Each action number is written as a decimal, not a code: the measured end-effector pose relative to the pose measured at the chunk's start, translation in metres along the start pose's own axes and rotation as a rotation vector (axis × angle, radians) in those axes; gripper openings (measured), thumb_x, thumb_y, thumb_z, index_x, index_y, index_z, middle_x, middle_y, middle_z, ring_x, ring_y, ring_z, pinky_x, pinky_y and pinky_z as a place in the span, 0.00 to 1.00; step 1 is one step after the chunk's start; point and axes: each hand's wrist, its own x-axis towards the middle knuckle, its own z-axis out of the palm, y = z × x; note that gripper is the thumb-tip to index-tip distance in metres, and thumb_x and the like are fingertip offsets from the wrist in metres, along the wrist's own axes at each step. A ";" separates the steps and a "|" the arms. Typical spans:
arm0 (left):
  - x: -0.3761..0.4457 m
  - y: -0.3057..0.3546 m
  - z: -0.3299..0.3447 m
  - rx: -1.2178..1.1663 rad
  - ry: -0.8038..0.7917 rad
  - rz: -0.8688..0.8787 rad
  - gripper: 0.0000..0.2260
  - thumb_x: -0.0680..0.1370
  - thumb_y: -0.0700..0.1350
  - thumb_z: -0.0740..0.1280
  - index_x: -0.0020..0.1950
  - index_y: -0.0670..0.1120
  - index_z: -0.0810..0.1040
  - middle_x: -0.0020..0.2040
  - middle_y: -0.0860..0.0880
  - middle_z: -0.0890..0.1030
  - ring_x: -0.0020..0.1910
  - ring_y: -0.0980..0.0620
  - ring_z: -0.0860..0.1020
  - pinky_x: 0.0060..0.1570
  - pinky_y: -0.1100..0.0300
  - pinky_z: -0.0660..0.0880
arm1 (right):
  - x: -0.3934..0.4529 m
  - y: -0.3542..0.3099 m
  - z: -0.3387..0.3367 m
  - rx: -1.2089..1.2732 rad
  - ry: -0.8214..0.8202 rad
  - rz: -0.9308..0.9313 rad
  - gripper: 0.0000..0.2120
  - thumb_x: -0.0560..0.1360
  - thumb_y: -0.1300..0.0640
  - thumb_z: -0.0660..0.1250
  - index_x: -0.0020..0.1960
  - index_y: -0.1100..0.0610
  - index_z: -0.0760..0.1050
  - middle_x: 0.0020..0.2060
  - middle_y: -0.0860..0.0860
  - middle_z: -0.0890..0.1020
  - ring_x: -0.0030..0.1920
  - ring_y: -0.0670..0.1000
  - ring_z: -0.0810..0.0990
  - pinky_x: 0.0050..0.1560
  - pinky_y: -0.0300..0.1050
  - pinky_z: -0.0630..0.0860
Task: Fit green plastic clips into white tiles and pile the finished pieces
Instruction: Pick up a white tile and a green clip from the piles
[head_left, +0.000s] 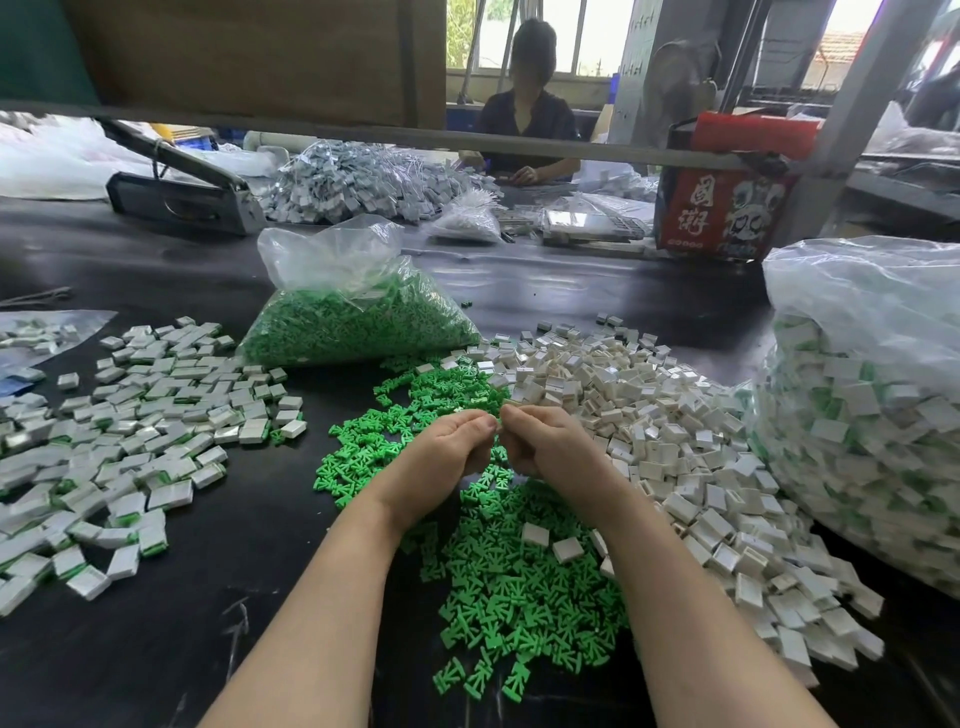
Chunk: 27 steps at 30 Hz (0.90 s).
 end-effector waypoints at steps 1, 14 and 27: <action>0.000 0.000 0.000 0.011 0.005 -0.004 0.12 0.78 0.52 0.59 0.47 0.43 0.73 0.32 0.51 0.67 0.32 0.53 0.64 0.33 0.57 0.61 | 0.001 0.000 0.002 0.001 0.006 0.005 0.20 0.83 0.59 0.55 0.32 0.57 0.64 0.25 0.48 0.65 0.24 0.43 0.62 0.28 0.34 0.63; -0.001 -0.001 0.000 0.023 -0.074 -0.030 0.14 0.79 0.53 0.59 0.34 0.56 0.73 0.30 0.55 0.65 0.29 0.55 0.60 0.32 0.59 0.57 | -0.005 -0.001 -0.005 0.125 -0.084 0.053 0.21 0.83 0.63 0.54 0.31 0.55 0.61 0.23 0.44 0.61 0.23 0.43 0.59 0.25 0.34 0.59; -0.002 0.007 0.009 -0.033 0.032 0.013 0.16 0.81 0.54 0.61 0.45 0.45 0.81 0.32 0.47 0.66 0.31 0.54 0.62 0.31 0.61 0.59 | 0.002 0.003 -0.002 -0.022 0.085 -0.005 0.14 0.83 0.58 0.57 0.46 0.67 0.74 0.26 0.47 0.68 0.24 0.42 0.65 0.26 0.33 0.64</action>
